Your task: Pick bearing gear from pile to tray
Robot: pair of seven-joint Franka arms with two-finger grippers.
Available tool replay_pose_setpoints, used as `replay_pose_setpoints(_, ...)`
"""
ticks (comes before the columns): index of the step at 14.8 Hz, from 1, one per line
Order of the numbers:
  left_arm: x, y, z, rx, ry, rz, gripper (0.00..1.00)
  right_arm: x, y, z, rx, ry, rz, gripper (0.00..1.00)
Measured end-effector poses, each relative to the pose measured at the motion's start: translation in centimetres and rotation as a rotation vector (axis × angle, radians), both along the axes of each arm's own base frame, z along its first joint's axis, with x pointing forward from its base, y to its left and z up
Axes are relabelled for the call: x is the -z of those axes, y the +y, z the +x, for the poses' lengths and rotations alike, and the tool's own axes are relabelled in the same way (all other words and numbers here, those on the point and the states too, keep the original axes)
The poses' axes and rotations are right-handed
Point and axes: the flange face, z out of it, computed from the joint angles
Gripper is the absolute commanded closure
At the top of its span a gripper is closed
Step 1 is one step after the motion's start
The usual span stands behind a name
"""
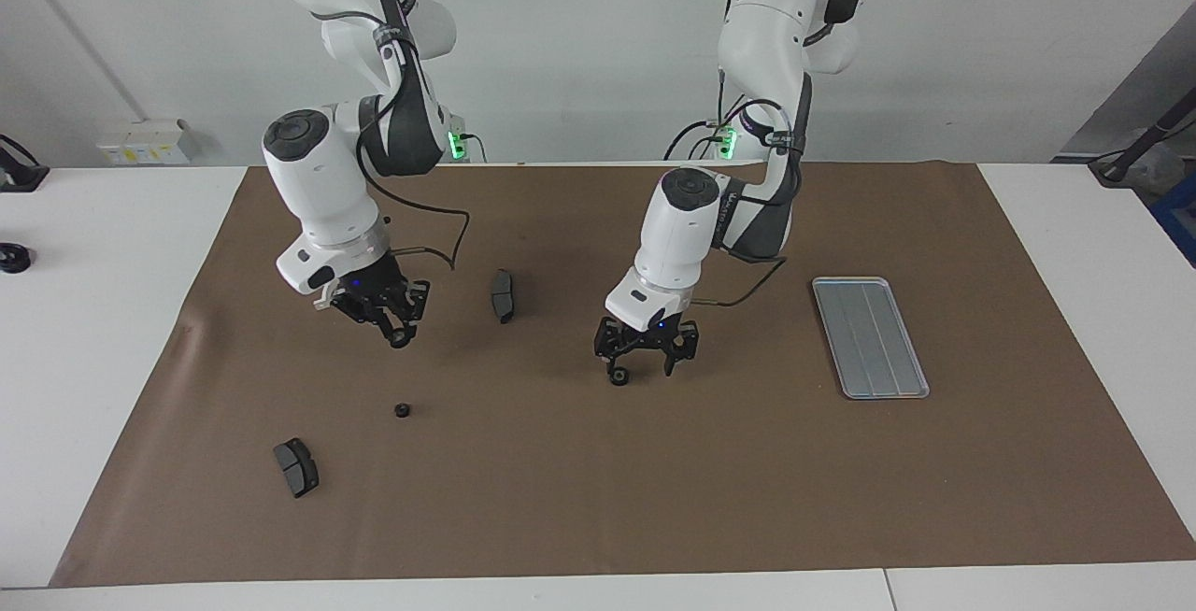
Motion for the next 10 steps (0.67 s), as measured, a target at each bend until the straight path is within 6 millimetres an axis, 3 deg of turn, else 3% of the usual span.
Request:
replay_pose_setpoints(4,4.3,-2.0,-0.7,-0.039,0.039,0.016,0.0,-1.1,2.1,1.0,0.044,-0.008,0.014,1.0)
replay_pose_setpoints(6,5.2,-2.6,-0.6,-0.048,0.043,0.025,0.04,-0.8,3.5,0.9,0.07,0.0,0.021,1.0)
replay_pose_setpoints(8,4.8,-2.6,-0.4,-0.053,0.051,0.031,0.18,-0.5,4.8,0.7,0.079,0.007,0.024,1.0)
replay_pose_setpoints(10,4.7,-2.5,-0.3,-0.057,0.054,0.034,0.43,-0.2,5.0,0.7,0.079,0.012,0.023,1.0)
